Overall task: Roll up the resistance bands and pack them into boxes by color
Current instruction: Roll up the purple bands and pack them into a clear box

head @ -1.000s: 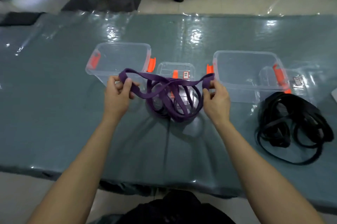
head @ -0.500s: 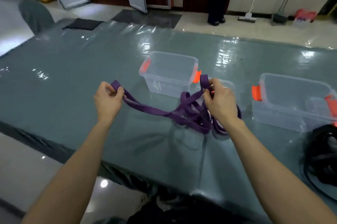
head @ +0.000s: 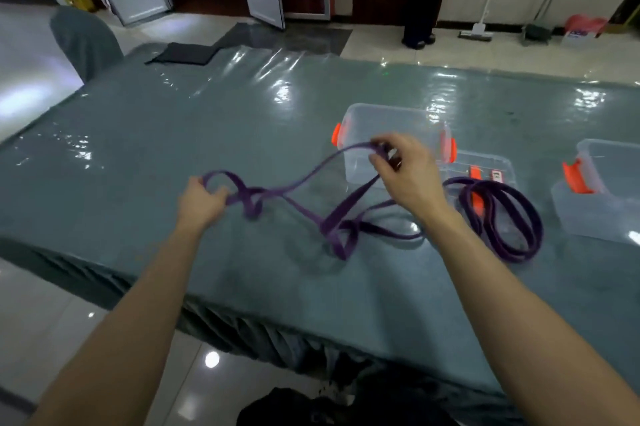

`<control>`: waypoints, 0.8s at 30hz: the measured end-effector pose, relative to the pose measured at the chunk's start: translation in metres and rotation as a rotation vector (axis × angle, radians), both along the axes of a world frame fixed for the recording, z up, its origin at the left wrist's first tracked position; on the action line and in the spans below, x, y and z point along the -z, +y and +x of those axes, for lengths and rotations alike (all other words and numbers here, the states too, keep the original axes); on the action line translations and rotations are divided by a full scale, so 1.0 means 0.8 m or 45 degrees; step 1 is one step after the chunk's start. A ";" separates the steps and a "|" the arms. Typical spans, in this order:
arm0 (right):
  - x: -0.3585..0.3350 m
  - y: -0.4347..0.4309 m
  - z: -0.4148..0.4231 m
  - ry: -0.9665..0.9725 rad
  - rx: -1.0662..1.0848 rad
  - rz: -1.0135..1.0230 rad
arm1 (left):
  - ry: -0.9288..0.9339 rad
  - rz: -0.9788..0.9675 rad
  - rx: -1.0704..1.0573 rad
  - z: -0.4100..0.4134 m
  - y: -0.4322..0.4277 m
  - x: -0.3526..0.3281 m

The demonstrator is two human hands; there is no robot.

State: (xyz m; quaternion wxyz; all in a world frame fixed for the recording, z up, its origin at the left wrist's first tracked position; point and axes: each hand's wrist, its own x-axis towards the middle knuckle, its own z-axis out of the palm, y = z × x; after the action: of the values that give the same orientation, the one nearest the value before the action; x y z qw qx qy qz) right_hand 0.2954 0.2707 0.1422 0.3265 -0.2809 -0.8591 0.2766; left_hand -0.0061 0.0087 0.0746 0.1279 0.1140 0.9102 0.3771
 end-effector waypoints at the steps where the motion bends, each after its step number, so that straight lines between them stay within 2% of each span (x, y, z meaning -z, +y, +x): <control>1: 0.017 -0.009 0.001 -0.121 -0.059 -0.089 | -0.040 -0.055 0.058 0.011 0.000 0.014; 4: 0.073 -0.038 0.017 -0.478 -0.238 -0.357 | -0.089 -0.067 0.298 0.052 0.007 0.052; 6: 0.108 -0.048 0.035 -0.595 -0.199 -0.428 | -0.071 -0.140 0.485 0.079 0.015 0.074; 10: 0.164 -0.051 0.073 -0.882 -0.104 -0.403 | -0.062 -0.238 0.912 0.126 0.038 0.103; 13: 0.194 -0.047 0.088 -0.982 -0.084 -0.381 | -0.077 -0.399 1.055 0.160 0.048 0.126; 15: 0.209 -0.043 0.090 -0.938 -0.057 -0.386 | 0.005 -0.451 1.044 0.174 0.043 0.141; 20: 0.238 -0.039 0.074 -0.903 -0.069 -0.250 | -0.009 -0.426 0.942 0.149 0.007 0.139; 22: 0.242 -0.042 0.060 -0.905 -0.115 -0.129 | 0.137 -0.343 0.779 0.121 -0.022 0.131; 24: 0.243 -0.047 0.045 -0.906 -0.186 -0.057 | 0.357 -0.262 0.456 0.088 -0.055 0.121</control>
State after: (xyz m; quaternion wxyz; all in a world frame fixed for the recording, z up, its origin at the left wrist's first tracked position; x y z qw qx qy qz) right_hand 0.3317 0.2327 -0.0524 -0.0196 -0.3044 -0.9305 0.2029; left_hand 0.0643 -0.0353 -0.0222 0.0761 0.3109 0.9180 0.2343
